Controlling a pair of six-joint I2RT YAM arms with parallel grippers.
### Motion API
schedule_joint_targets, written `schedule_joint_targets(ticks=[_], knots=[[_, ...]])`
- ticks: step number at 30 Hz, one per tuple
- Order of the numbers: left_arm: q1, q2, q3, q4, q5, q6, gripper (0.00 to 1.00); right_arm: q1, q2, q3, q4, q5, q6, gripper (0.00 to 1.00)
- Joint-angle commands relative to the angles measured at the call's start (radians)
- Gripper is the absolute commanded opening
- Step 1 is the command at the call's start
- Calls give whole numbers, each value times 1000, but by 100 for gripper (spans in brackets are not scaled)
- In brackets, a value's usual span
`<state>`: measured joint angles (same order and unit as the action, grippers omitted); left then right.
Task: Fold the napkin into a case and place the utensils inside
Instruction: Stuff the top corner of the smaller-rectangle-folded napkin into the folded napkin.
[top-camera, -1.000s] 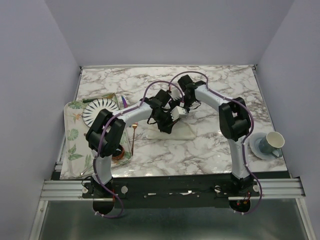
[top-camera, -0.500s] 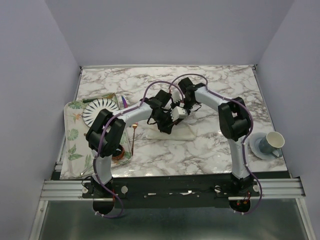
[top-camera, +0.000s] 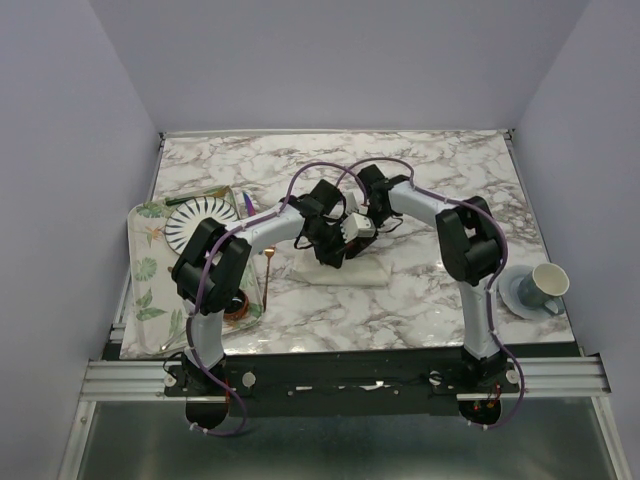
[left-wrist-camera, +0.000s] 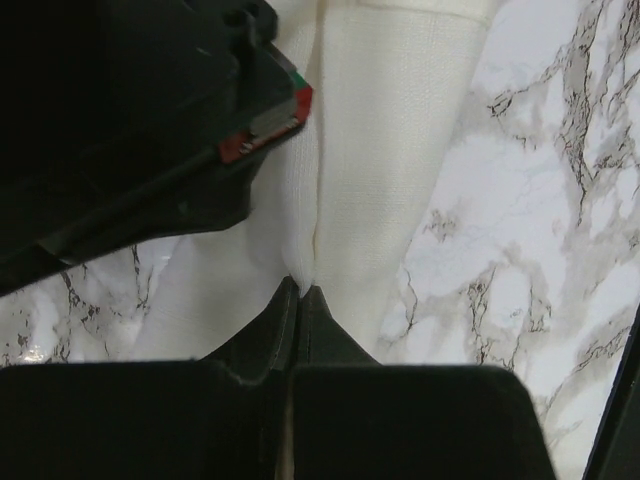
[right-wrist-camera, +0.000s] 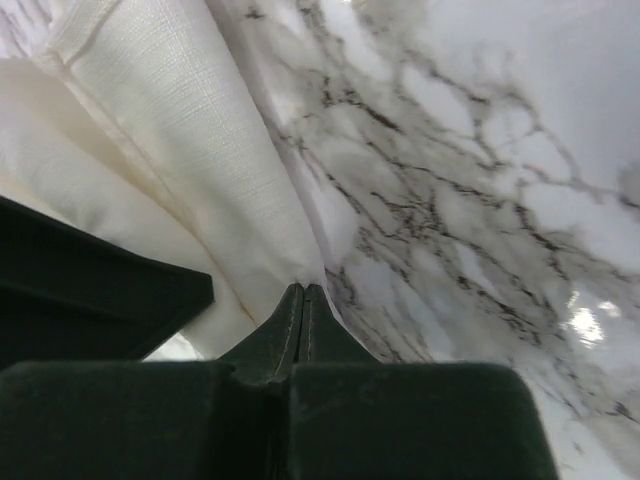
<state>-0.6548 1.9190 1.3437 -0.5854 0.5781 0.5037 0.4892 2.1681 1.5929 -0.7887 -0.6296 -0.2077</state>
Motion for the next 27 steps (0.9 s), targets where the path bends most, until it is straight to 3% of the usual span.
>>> schedule_joint_targets(ticks=[1, 12, 27], knots=[[-3, -3, -6, 18, -26, 9, 1, 35, -57, -48, 9, -87, 5, 1], [-19, 0, -38, 42, -27, 19, 2, 52, -63, -60, 25, -125, 10, 1], [-94, -74, -113, 73, -155, -22, 9, 89, -48, -50, -14, -234, -82, 1]])
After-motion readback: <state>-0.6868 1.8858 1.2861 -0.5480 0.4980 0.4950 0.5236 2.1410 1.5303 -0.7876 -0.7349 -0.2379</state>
